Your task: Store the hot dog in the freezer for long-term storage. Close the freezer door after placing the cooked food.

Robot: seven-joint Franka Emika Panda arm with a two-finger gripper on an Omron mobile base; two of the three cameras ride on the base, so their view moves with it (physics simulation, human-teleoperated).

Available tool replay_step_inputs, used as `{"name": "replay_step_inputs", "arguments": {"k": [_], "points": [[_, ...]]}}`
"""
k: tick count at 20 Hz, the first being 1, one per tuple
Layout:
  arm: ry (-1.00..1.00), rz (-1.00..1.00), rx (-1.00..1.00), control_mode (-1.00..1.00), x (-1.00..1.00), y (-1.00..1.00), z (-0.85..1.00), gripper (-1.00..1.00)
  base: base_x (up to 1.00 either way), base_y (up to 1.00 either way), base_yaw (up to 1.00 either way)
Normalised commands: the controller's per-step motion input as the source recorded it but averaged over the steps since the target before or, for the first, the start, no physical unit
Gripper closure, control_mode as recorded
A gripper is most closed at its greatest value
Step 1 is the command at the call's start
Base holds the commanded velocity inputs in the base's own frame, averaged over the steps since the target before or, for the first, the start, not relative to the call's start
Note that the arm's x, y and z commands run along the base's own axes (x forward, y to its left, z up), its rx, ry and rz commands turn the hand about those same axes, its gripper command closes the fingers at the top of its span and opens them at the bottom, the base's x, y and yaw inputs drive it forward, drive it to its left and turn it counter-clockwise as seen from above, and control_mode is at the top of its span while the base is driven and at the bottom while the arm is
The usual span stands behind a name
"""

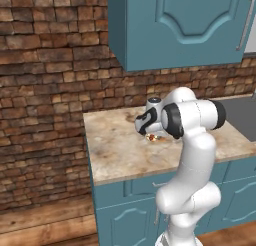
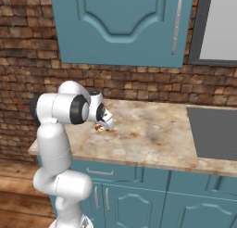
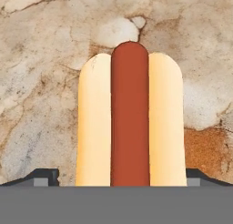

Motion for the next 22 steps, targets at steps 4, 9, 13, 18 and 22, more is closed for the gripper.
{"name": "replay_step_inputs", "arguments": {"k": [4,9,13,18,22], "points": [[0.0,0.0,0.0,-1.0,0.11,0.0,-0.3,-1.0,0.0,0.0,0.0],[0.0,0.0,0.04,-1.0,0.0,0.0,-0.23,-1.0,0.0,0.0,0.0],[0.0,0.0,0.06,-1.0,0.0,0.0,-0.24,1.0,0.0,0.0,0.0],[0.0,0.0,0.02,-1.0,0.0,0.0,-0.06,1.0,0.0,0.0,0.0],[0.0,0.0,0.0,-1.0,-0.02,0.0,0.0,1.0,0.0,0.0,0.0]]}}
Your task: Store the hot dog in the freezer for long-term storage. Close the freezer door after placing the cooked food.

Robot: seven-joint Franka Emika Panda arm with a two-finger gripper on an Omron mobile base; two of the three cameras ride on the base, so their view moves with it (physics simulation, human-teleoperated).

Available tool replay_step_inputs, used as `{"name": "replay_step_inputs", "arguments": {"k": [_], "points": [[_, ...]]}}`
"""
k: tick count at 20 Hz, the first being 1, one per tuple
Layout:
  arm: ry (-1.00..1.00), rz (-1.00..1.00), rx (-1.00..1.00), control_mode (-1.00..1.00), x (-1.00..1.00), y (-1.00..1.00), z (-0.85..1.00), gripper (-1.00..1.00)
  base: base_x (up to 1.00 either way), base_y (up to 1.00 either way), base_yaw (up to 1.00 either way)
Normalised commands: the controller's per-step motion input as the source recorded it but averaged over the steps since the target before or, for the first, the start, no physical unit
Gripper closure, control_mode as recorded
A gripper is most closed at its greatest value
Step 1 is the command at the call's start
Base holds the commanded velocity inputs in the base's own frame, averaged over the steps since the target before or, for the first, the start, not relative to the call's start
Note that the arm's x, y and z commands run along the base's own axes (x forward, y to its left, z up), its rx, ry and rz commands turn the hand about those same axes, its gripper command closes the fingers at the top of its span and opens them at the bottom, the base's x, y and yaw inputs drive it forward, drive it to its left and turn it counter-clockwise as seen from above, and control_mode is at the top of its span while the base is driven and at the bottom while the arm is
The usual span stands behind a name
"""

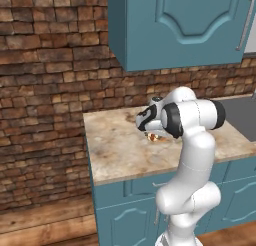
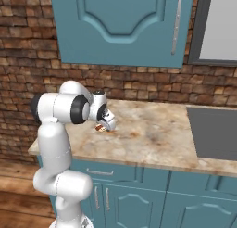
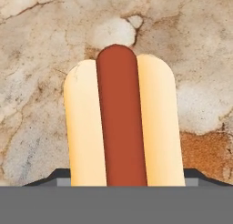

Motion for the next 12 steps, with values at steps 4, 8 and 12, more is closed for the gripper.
{"name": "replay_step_inputs", "arguments": {"k": [4,8,12], "points": [[-0.06,0.21,0.0,-1.0,-0.58,-0.19,0.0,1.0,0.0,0.0,0.0],[-0.17,0.49,-0.01,-1.0,-0.92,-0.48,0.35,1.0,0.0,0.0,0.0],[-0.08,0.54,-0.01,-1.0,-0.81,-0.38,0.61,1.0,0.0,0.0,0.0]]}}
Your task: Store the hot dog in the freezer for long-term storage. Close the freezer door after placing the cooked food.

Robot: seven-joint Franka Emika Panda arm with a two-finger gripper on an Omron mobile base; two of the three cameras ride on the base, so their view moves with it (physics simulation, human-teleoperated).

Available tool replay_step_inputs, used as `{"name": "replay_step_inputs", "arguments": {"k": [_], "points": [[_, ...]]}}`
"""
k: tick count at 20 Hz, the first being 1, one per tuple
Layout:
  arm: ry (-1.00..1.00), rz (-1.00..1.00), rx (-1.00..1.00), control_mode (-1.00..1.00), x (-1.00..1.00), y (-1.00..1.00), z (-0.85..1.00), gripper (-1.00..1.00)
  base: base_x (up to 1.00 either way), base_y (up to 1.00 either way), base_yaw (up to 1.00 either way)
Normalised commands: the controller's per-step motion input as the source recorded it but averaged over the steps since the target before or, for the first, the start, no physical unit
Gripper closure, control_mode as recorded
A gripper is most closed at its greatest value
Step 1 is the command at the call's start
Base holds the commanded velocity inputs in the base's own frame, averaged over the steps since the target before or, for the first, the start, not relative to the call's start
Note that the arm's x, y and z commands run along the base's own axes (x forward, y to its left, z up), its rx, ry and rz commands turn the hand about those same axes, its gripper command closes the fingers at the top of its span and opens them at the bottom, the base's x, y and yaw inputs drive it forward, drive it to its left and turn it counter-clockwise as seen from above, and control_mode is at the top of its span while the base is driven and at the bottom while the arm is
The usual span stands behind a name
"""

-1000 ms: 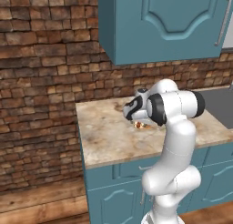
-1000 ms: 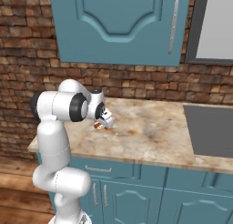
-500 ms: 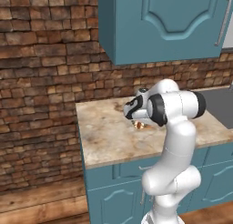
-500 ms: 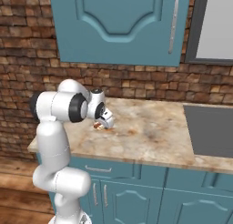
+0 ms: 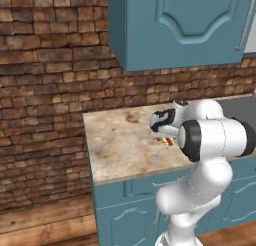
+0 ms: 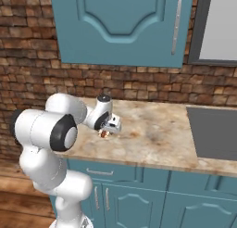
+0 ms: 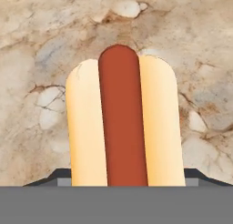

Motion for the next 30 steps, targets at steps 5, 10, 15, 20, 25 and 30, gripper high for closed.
{"name": "replay_step_inputs", "arguments": {"k": [5,10,15,20,25,30], "points": [[0.09,0.32,0.0,-1.0,-0.46,-0.01,0.97,1.0,0.0,0.0,0.0],[0.22,0.2,0.0,-1.0,-0.37,-0.02,0.94,1.0,0.0,0.0,0.0],[0.16,0.17,-0.01,-1.0,-0.67,0.0,0.47,1.0,0.0,0.0,0.0],[0.02,0.09,-0.11,-1.0,-0.87,0.25,0.13,1.0,0.0,0.0,0.0],[0.08,-0.18,-0.15,-1.0,-0.23,0.04,0.22,1.0,0.0,0.0,0.0],[0.21,-0.39,0.0,-1.0,-0.03,-0.05,0.47,1.0,0.0,0.0,0.0]]}}
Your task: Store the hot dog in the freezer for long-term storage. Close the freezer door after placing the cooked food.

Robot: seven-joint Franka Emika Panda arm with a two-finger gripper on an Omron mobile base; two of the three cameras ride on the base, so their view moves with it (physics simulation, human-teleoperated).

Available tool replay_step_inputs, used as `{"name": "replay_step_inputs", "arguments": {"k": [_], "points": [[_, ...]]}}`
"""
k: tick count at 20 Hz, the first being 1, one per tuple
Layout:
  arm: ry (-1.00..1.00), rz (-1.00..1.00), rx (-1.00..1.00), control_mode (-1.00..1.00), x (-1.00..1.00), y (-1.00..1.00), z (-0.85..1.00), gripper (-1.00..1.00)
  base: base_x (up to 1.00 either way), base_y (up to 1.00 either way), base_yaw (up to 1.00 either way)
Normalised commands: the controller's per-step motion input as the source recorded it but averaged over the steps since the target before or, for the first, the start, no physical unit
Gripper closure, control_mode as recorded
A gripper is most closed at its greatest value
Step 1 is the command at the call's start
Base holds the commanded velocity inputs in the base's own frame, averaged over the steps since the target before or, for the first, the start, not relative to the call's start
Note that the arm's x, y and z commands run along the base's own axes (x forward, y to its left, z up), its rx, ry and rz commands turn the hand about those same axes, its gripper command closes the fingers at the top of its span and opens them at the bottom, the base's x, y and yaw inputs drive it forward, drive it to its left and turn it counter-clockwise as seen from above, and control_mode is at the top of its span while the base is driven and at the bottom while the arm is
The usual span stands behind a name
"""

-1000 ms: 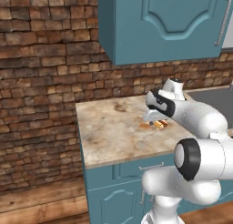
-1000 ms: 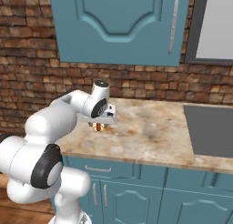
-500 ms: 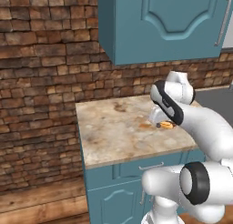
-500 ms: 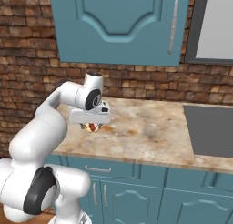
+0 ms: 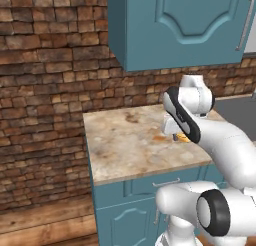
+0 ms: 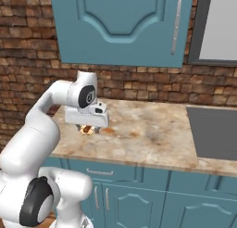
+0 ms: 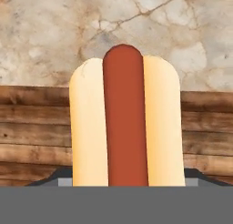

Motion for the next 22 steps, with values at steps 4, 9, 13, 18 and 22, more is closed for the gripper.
{"name": "replay_step_inputs", "arguments": {"k": [4,9,13,18,22], "points": [[0.18,-0.41,0.0,-1.0,-0.02,0.0,0.39,1.0,0.0,0.0,0.0],[0.0,-0.21,-0.15,-1.0,-0.47,0.04,0.12,1.0,0.0,0.0,0.0],[0.0,-0.09,-0.17,-1.0,-0.43,0.06,0.0,1.0,0.0,0.0,0.0],[-0.02,0.08,-0.01,-1.0,-0.54,0.0,0.01,1.0,0.0,0.0,0.0],[-0.02,0.06,0.0,-1.0,-0.58,0.01,0.18,1.0,0.0,0.0,0.0]]}}
